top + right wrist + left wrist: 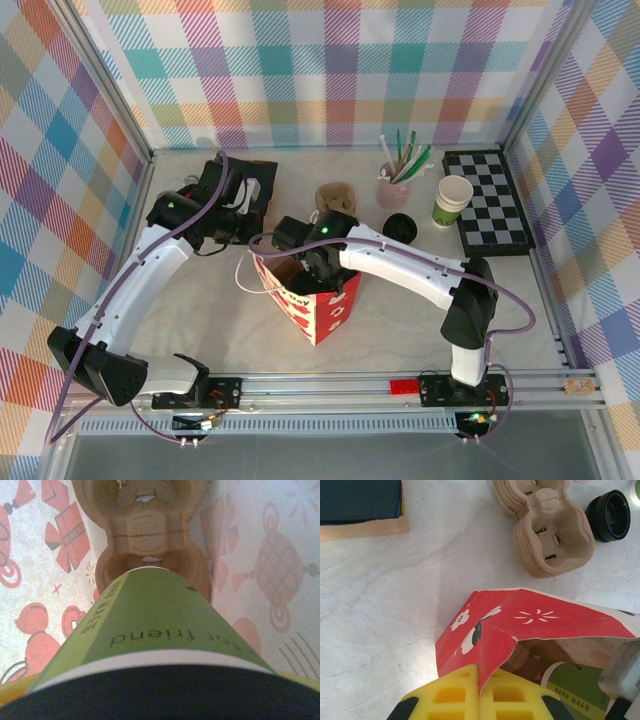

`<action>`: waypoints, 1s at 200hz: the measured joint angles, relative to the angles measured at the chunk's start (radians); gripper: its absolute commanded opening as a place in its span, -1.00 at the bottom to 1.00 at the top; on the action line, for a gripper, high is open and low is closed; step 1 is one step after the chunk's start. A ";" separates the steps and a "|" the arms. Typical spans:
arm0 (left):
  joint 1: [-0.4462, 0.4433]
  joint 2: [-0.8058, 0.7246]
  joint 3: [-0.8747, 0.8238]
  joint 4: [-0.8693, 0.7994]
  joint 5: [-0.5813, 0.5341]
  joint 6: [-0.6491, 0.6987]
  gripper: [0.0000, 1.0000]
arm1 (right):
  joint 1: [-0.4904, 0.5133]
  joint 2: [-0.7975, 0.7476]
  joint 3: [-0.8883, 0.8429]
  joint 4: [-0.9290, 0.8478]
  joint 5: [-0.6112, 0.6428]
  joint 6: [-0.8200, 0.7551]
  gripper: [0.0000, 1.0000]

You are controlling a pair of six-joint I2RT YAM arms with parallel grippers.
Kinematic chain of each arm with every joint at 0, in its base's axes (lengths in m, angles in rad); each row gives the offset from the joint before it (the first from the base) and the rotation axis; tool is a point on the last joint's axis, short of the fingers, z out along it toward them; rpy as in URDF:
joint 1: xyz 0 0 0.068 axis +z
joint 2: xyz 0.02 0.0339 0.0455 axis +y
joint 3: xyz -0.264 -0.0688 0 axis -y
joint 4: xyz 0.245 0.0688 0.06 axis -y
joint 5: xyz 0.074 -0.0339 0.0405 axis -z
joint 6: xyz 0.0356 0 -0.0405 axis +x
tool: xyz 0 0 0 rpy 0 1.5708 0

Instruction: Pack the takeout coffee

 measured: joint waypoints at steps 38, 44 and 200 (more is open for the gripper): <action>0.000 -0.001 0.000 0.000 -0.002 0.000 -0.99 | -0.006 0.000 0.000 0.000 0.000 0.000 -0.12; 0.000 -0.002 0.000 0.000 -0.002 0.000 -0.99 | -0.006 0.000 0.000 0.000 0.001 0.000 -0.12; 0.000 -0.014 0.000 -0.001 -0.002 0.000 -0.99 | -0.010 0.000 -0.016 0.020 0.000 -0.001 -0.13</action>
